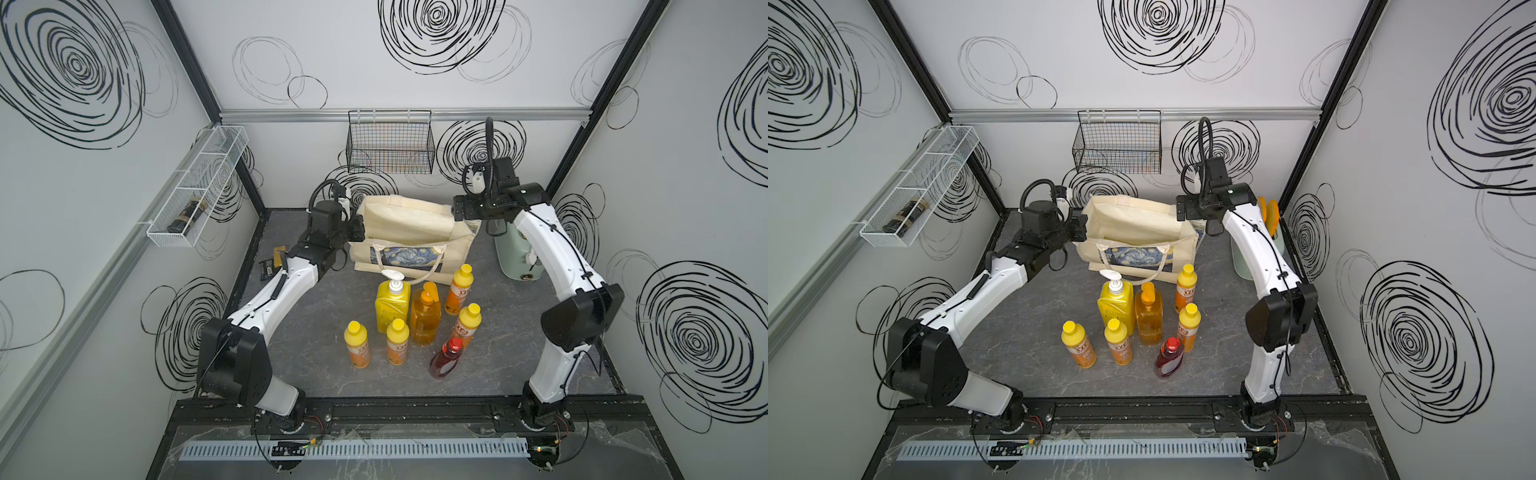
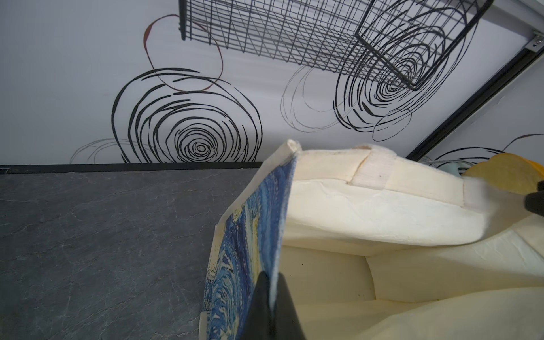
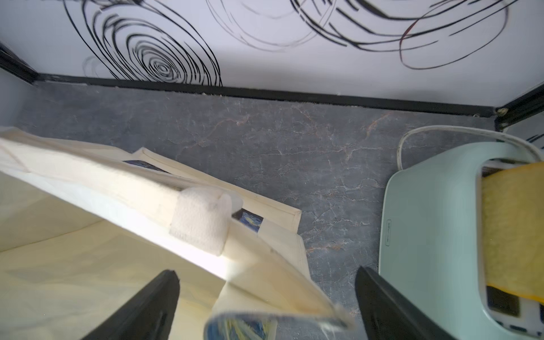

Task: Pack dish soap into the shopping bag
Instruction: Adjust the shopping bag at the center of the board.

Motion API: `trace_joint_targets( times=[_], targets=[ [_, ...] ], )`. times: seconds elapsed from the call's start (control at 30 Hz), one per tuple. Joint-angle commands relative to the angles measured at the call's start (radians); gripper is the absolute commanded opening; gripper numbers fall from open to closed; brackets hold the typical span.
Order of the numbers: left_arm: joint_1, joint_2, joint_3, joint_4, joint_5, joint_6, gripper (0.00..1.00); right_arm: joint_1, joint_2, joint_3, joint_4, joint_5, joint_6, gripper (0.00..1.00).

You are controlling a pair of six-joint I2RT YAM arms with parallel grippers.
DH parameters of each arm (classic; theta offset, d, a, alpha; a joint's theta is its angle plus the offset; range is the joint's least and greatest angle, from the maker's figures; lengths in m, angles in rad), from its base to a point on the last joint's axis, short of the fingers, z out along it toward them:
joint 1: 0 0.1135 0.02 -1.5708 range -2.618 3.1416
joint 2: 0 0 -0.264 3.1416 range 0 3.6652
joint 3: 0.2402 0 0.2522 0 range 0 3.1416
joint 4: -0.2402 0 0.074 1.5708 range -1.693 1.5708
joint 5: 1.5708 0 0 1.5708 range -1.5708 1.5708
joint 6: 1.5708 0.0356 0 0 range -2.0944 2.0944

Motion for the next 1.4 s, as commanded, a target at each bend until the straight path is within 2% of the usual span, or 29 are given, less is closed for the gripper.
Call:
trace_joint_targets(
  times=[0.0, 0.17, 0.43, 0.6, 0.8, 0.87, 0.93, 1.0, 1.07, 1.13, 1.23, 1.37],
  targets=[
    [0.019, -0.038, -0.01, 0.084, 0.013, -0.035, 0.0, 0.005, -0.159, -0.125, 0.082, -0.003, 0.009, 0.98],
    [0.015, -0.037, -0.003, 0.083, 0.04, -0.041, 0.0, -0.003, -0.218, -0.253, 0.103, -0.061, 0.014, 1.0],
    [0.006, -0.016, 0.014, 0.069, 0.063, -0.039, 0.0, -0.002, -0.103, -0.261, 0.14, -0.168, 0.001, 0.93],
    [0.004, -0.012, 0.02, 0.069, 0.097, -0.035, 0.0, -0.034, 0.039, -0.14, 0.161, -0.21, -0.008, 0.76],
    [0.001, -0.001, 0.03, 0.055, 0.129, -0.015, 0.0, -0.046, 0.211, 0.131, 0.077, -0.283, -0.014, 0.76],
    [0.001, 0.001, 0.036, 0.05, 0.142, -0.012, 0.0, -0.033, 0.233, 0.177, 0.07, -0.267, -0.022, 0.76],
    [0.001, -0.001, 0.038, 0.048, 0.158, -0.011, 0.0, -0.025, 0.232, 0.18, 0.082, -0.241, -0.027, 0.66],
    [0.001, 0.0, 0.048, 0.029, 0.158, -0.012, 0.21, -0.02, 0.219, 0.168, 0.086, -0.228, -0.038, 0.56],
    [0.005, -0.001, 0.056, 0.016, 0.142, -0.008, 0.55, -0.013, 0.198, 0.14, 0.097, -0.216, -0.054, 0.45],
    [0.021, 0.004, 0.066, 0.009, 0.133, -0.009, 0.71, -0.002, 0.173, 0.108, 0.114, -0.201, -0.076, 0.32],
    [0.055, 0.02, 0.09, -0.004, 0.139, -0.017, 0.78, 0.011, 0.131, 0.055, 0.151, -0.183, -0.1, 0.17],
    [0.081, 0.07, 0.147, -0.04, 0.144, -0.008, 0.8, 0.033, 0.083, 0.01, 0.181, -0.157, -0.142, 0.07]
  ],
)
